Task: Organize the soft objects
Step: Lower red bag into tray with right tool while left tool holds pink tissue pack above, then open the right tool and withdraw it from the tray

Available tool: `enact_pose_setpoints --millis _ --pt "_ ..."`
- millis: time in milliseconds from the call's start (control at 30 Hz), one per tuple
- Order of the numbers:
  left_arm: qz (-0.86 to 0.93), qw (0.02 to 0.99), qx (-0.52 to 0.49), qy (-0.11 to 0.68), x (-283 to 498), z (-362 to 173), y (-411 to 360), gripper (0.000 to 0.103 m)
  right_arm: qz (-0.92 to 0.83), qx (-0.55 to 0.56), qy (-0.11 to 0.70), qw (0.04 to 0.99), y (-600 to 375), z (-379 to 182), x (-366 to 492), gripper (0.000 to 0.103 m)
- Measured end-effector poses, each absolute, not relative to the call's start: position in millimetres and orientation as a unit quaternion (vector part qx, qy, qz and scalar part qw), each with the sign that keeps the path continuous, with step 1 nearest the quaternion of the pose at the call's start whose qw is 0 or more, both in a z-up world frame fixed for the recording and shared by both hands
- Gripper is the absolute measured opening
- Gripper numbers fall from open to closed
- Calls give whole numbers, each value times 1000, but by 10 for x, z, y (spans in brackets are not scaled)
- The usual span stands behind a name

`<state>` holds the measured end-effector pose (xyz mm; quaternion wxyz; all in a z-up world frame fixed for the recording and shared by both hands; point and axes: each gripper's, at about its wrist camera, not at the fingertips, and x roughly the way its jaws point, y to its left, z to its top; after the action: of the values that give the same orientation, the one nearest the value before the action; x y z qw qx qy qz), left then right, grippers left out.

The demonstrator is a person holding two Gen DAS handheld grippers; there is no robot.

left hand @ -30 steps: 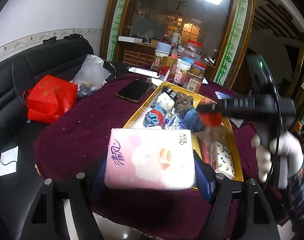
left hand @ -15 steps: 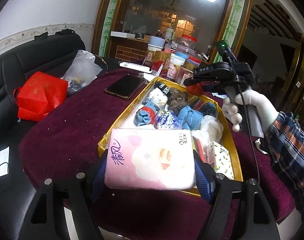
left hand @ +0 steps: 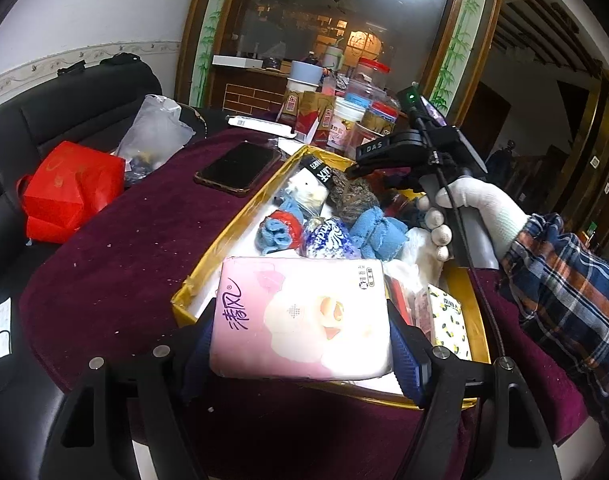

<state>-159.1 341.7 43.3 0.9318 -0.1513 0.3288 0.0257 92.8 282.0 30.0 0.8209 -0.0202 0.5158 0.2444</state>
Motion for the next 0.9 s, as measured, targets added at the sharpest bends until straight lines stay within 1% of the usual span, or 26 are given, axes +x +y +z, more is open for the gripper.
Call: enact_pose_setpoints --millis 200,267,333,400,600,733,900 --pt "29 933 -143 329 -1522 424 3383 79 252 -30 519 816 2864 283 922 49" --pt "31 933 -140 331 -1505 423 3368 79 262 -14 519 814 2812 323 917 54" --pt "32 933 -138 332 -1500 420 3357 79 278 18 512 813 2712 423 888 73" --pt "34 933 -136 332 -1500 419 3351 79 288 37 495 819 2589 580 796 76" --pt "50 934 -114 335 -1475 424 3228 80 334 29 464 820 2286 848 227 78" --pt "66 935 -79 340 -1351 398 3108 80 362 11 452 815 2042 851 -349 78" --pt "75 931 -64 352 -1217 334 3007 80 366 17 445 817 1681 746 -846 78"
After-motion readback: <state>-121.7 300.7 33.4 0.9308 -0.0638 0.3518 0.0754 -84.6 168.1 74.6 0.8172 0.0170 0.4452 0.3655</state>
